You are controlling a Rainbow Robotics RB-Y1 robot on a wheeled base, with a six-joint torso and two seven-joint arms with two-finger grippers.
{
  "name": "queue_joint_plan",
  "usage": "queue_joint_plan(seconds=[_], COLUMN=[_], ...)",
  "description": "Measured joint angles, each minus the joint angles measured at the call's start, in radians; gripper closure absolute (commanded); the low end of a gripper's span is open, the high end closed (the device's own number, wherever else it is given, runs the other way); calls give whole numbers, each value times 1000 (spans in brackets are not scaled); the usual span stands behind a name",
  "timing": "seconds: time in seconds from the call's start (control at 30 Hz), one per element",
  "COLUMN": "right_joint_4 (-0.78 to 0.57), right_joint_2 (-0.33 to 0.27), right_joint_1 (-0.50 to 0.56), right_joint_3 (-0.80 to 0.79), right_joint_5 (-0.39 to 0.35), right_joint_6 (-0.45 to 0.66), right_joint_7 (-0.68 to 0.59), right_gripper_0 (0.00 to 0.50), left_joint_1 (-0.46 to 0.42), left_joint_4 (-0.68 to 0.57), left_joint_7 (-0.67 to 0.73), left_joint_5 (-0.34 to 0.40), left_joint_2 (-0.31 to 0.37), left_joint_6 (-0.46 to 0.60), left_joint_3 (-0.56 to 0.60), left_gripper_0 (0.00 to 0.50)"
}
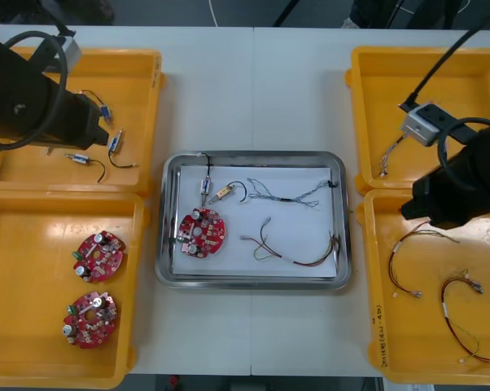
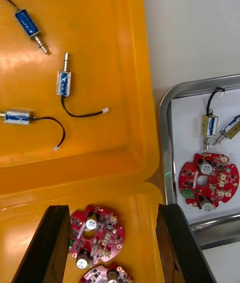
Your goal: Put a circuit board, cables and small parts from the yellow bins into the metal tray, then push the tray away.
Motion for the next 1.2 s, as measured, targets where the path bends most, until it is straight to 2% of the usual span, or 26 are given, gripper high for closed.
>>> queue_joint_plan(seconds=[0.1, 0.27, 0.47, 0.67, 0.93, 1.13, 1.2], right_joint_4=[0, -2, -2, 23, 209, 278, 285], right_joint_2=[0, 14, 97, 190, 293, 330, 337], right_joint_1=[-68, -170, -268, -356, -457, -494, -503], right_joint_3=[95, 250, 400, 582, 747, 831, 860], right_joint_5=[14, 77, 155, 238, 244, 257, 274], right_joint_6=[0, 0, 0, 0, 0, -41, -65], right_joint_7=[0, 0, 0, 0, 3, 16, 66], right_gripper_0=[0, 0, 0, 0, 0, 0, 0], left_joint_1=[46, 124, 209, 284, 359, 403, 417], left_joint_4=[-31, -88, -110, -112, -125, -149, -152], left_joint_7=[0, 0, 0, 0, 0, 0, 0], left_joint_5=[27, 32, 43, 62, 69, 72, 72], left_joint_2=[27, 78, 122, 129, 129, 129, 129], left_joint_6=[0, 0, 0, 0, 0, 0, 0], left_joint_3=[45, 70, 92, 147, 193, 203, 206], left_gripper_0=[0, 0, 0, 0, 0, 0, 0])
